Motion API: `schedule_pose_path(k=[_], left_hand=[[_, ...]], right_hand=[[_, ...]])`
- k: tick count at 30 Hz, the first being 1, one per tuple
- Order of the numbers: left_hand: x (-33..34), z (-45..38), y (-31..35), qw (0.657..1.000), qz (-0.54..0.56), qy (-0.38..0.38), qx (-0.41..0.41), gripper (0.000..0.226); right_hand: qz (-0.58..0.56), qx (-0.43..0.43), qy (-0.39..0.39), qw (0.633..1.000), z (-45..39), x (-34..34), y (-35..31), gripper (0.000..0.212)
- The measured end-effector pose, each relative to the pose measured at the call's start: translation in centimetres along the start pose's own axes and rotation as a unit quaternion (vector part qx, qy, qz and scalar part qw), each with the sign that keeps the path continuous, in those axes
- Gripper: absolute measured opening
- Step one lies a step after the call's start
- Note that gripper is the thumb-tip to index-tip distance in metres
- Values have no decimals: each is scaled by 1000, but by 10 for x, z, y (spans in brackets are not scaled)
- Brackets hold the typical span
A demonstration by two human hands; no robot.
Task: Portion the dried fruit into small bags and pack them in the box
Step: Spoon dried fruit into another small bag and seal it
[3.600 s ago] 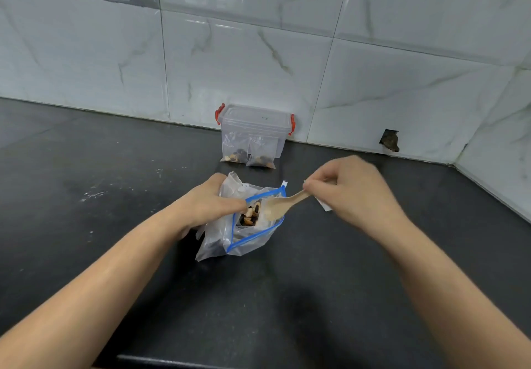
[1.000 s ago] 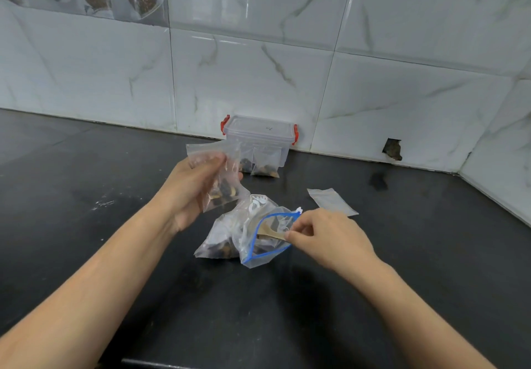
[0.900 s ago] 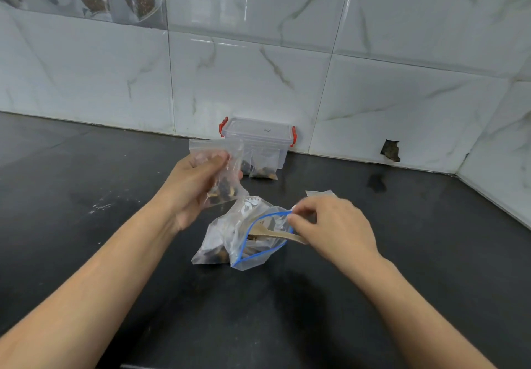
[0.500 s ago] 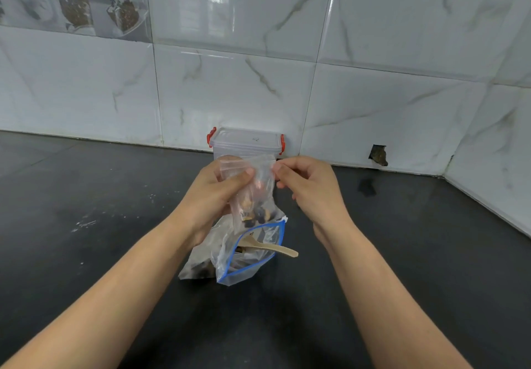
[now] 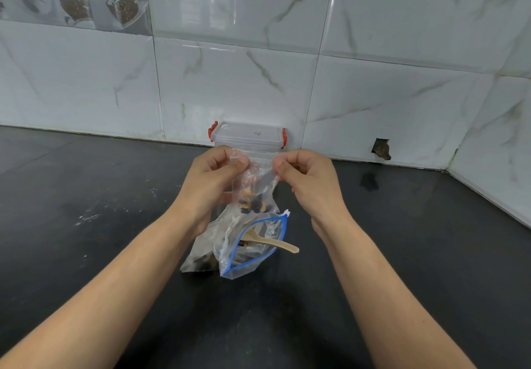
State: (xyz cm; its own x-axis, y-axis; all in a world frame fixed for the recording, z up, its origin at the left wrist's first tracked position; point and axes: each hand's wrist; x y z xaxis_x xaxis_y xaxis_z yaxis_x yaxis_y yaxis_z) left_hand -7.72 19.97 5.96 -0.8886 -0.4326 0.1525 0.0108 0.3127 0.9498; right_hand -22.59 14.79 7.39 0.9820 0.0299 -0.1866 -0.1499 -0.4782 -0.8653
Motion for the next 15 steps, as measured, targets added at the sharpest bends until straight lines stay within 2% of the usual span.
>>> schedule_pose_path(k=[5,11,15], left_hand=[[2,-1,-1,1000,-12,14,8,14],[-3,-1,-2,1000,1,15,-10,9],[-5,1,-2,999,17,25,-32,15]], right_hand=[[15,24,26,999,0,4,5,21],[-39,84,-35,995,0,-6,4,12],[-43,98,-22,994,-2,-8,7,13]])
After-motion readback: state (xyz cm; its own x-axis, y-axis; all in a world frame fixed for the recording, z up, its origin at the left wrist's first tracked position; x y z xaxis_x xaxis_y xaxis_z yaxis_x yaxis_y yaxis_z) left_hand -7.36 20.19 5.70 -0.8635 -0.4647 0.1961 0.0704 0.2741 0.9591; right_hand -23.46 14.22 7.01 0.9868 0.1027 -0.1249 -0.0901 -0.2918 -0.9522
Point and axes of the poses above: each hand's wrist, its own z-axis away from the middle knuckle, its own x-axis out of the palm, y = z × x, and after that the axes turned 9 degrees about y, right-handed
